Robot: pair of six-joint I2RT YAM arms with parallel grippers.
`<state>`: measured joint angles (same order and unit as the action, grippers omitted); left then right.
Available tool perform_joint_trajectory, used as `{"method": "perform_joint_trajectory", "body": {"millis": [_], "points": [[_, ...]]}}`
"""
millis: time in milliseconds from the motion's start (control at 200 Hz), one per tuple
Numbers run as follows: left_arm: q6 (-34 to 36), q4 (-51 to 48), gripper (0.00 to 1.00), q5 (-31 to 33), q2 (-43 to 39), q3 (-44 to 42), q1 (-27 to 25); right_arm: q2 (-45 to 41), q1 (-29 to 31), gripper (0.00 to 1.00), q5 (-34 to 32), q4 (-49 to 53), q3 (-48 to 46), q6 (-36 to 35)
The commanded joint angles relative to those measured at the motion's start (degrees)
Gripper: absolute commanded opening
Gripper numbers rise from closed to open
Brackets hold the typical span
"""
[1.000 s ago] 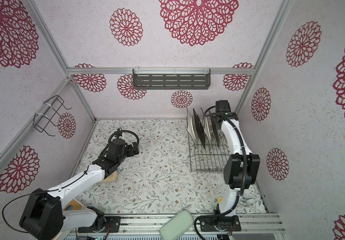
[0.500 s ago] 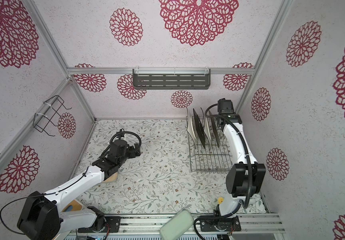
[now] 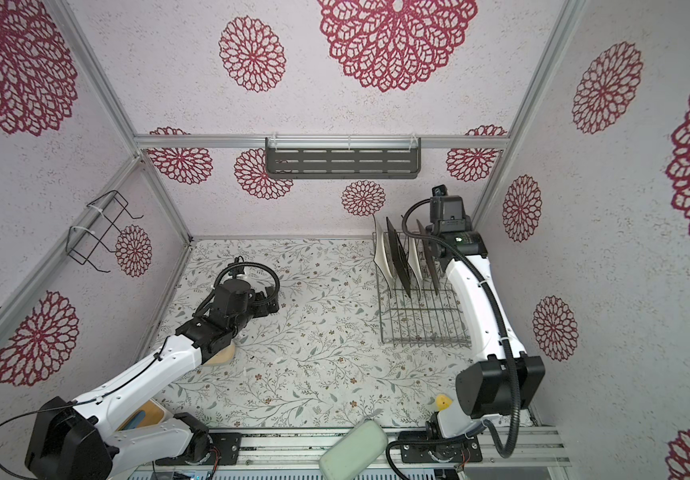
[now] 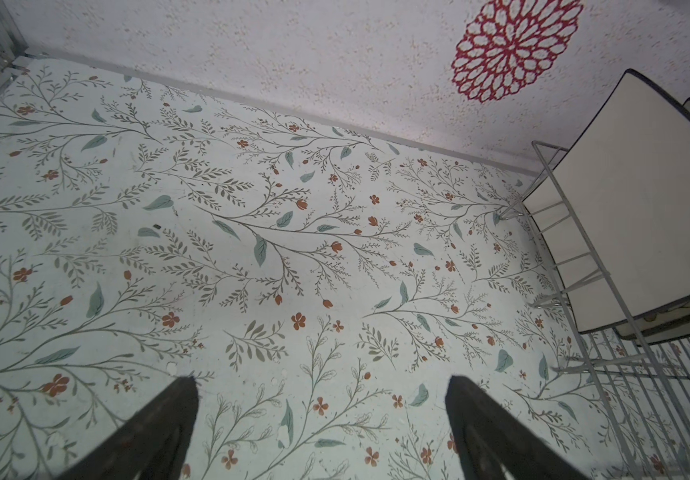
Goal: Unload the plates from the dish rack
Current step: 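Lift the plaid plate up out of the rack with the right gripper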
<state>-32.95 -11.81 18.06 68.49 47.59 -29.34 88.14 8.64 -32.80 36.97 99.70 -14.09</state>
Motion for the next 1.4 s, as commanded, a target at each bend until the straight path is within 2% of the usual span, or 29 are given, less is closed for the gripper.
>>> {"method": "perform_joint_trajectory", "body": {"millis": [0, 260, 435, 536, 676, 906, 1121, 1296, 1396], "points": [[-1.6, -1.6, 0.97, -0.9, -2.0, 0.8, -0.9, -6.8, 2.2, 0.0, -3.2, -7.5, 0.1, -0.9], [-3.8, -1.6, 0.98, -4.6, -4.5, 1.4, -1.3, -16.1, 8.6, 0.0, -3.6, -13.9, -3.9, -1.5], [-4.2, -2.6, 0.98, -2.2, -6.0, 2.0, -2.3, -22.0, 10.6, 0.0, 0.3, -14.2, -6.9, 2.1], [-3.7, -3.0, 0.98, 1.9, -7.4, 1.8, -3.7, -25.2, 10.6, 0.0, 4.9, -14.1, -9.1, 6.5], [-4.1, -4.3, 0.98, 3.7, -8.8, 2.0, -4.5, -28.6, 10.6, 0.0, 12.4, -14.1, -12.1, 13.7], [-5.5, -5.1, 0.97, 2.9, -10.7, 2.5, -5.2, -32.7, 10.6, 0.0, 26.4, -21.6, -21.4, 28.0], [-7.3, -3.1, 0.98, 3.9, -11.8, 1.3, -5.3, -33.7, 10.5, 0.0, 34.6, -33.0, -31.2, 41.4], [-10.7, 2.8, 0.98, 0.1, -12.1, -0.6, -5.3, -34.2, 11.6, 0.0, 39.6, -52.4, -43.6, 55.7], [-12.2, 5.6, 0.98, -1.8, -11.6, -1.3, -5.3, -33.6, 14.2, 0.0, 37.5, -56.6, -46.4, 58.2]]}}
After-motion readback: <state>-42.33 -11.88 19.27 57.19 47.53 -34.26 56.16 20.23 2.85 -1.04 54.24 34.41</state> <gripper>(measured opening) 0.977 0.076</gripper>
